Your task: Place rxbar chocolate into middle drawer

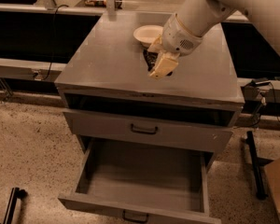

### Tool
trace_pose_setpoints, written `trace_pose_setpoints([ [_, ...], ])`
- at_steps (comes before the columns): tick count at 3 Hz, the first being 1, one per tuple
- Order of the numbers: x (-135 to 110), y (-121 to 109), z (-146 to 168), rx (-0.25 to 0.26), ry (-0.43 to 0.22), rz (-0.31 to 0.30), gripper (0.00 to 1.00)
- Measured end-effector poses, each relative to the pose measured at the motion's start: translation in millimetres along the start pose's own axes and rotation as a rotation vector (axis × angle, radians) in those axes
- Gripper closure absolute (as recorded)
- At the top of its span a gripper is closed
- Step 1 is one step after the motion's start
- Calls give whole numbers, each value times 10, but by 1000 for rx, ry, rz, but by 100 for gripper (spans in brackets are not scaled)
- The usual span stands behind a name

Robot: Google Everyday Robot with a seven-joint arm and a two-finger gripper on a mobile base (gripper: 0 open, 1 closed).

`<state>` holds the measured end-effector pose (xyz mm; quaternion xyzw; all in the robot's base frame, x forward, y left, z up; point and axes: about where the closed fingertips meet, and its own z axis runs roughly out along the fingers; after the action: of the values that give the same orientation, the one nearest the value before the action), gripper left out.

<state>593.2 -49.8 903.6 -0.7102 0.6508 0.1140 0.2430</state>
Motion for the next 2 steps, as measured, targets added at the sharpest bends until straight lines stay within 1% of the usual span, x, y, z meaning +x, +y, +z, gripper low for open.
trace_pose_setpoints([
  [1, -26, 151, -91, 35, -52, 65, 100],
  [2, 233, 576, 242, -20, -42, 215, 100],
])
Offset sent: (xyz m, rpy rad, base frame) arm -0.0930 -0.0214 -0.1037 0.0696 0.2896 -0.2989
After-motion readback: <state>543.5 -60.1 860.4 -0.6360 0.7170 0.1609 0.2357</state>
